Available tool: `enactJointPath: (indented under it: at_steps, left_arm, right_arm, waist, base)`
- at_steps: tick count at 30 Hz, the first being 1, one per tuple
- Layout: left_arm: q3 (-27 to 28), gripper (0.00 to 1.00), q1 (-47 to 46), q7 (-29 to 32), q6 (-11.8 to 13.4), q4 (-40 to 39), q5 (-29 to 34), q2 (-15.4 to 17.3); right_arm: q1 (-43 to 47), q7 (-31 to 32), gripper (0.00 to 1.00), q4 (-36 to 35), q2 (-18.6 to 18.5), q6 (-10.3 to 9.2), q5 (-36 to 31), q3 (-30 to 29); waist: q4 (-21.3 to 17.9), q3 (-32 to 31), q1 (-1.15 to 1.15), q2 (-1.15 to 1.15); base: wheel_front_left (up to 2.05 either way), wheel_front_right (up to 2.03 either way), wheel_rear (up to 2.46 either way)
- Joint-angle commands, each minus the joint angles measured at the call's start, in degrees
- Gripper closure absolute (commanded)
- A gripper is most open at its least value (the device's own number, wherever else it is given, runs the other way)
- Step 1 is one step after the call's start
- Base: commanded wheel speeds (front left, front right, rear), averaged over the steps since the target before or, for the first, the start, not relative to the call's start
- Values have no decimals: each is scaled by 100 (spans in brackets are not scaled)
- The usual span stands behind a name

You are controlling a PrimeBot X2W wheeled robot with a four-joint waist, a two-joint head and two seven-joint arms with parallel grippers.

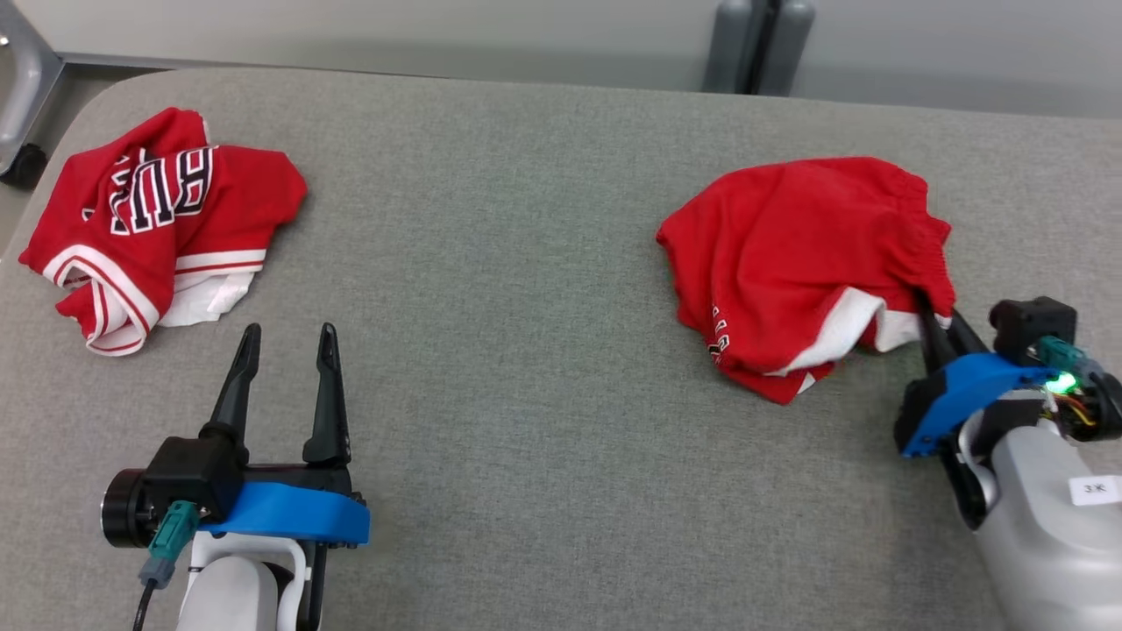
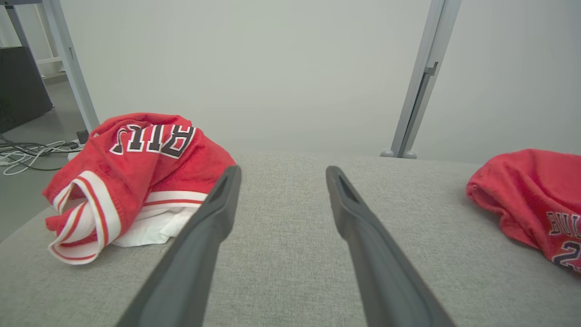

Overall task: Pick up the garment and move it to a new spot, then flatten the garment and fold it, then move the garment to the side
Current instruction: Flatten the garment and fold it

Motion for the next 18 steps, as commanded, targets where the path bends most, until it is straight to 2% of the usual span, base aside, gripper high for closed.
enactJointPath:
  at_steps: [1, 10, 14, 18]
  left_arm:
    - [45, 0, 25, -15, -6, -25, -33, -10]
    - [36, 0, 175, -15, -7, -65, -63, -13]
    - [14, 0, 198, -15, -7, -69, -89, -13]
    - [15, 0, 226, -16, -7, -74, -119, -13]
  right_arm:
    - [149, -4, 100, -125, -149, 1, 37, -76]
    - [592, -4, 100, -941, -869, 1, -96, -603]
    - [498, -5, 100, -1379, -915, 1, -242, -707]
    - [342, -4, 100, -1734, -714, 1, -366, -394]
  waist:
    - [-132, -127, 0, -1]
    - [-408, -396, 0, -1]
    - [-426, -449, 0, -1]
    - [-392, -525, 0, -1]
  base:
    - [0, 0, 0]
    - [0, 0, 0]
    - [0, 0, 0]
    - [0, 0, 0]
